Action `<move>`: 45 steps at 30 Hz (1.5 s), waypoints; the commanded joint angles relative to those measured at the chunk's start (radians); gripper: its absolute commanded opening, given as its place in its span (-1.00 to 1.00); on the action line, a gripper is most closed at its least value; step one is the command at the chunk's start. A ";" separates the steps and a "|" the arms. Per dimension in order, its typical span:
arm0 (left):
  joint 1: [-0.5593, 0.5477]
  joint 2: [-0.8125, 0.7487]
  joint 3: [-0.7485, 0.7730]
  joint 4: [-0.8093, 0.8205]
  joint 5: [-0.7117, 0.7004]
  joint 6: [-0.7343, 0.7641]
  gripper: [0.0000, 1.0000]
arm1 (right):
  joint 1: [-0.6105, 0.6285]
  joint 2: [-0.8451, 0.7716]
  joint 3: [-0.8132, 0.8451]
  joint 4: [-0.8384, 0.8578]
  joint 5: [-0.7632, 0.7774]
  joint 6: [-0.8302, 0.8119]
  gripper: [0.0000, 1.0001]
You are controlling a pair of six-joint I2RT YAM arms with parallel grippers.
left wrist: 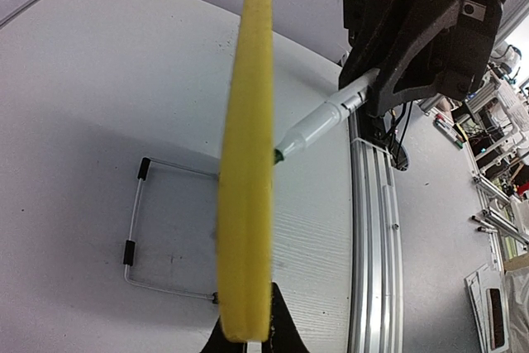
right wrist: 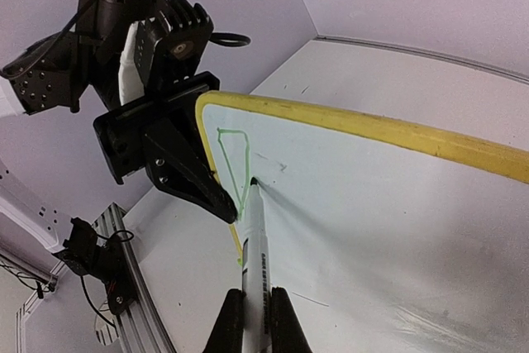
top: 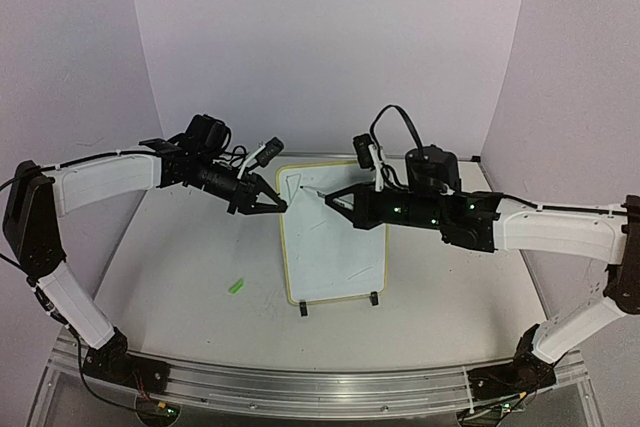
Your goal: Write a sentence on the whiteboard
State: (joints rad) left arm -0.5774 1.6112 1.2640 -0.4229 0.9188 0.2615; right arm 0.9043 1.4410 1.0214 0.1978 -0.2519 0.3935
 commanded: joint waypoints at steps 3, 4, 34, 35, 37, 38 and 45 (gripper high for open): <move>-0.037 0.034 0.002 -0.083 -0.082 0.040 -1.00 | -0.002 -0.040 -0.001 0.020 0.088 -0.009 -1.00; -0.036 0.035 0.002 -0.084 -0.083 0.040 -1.00 | -0.002 -0.050 -0.009 0.020 0.094 -0.009 -1.00; -0.042 0.048 0.007 -0.090 -0.081 0.043 -1.00 | -0.001 -0.043 -0.081 -0.008 0.054 0.037 -1.00; -0.042 0.048 0.007 -0.090 -0.081 0.043 -1.00 | -0.002 -0.047 -0.079 -0.002 0.057 0.036 -1.00; -0.042 0.047 0.009 -0.090 -0.081 0.043 -1.00 | -0.002 -0.054 -0.076 0.013 0.064 0.035 -1.00; -0.043 0.048 0.009 -0.091 -0.081 0.043 -1.00 | -0.001 -0.057 -0.075 0.020 0.068 0.035 -1.00; -0.043 0.048 0.009 -0.094 -0.082 0.045 -1.00 | -0.002 -0.068 -0.073 0.072 0.101 0.029 -1.00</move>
State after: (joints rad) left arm -0.5793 1.6131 1.2705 -0.4305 0.9108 0.2611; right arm 0.9070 1.3991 0.9465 0.1969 -0.2234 0.4236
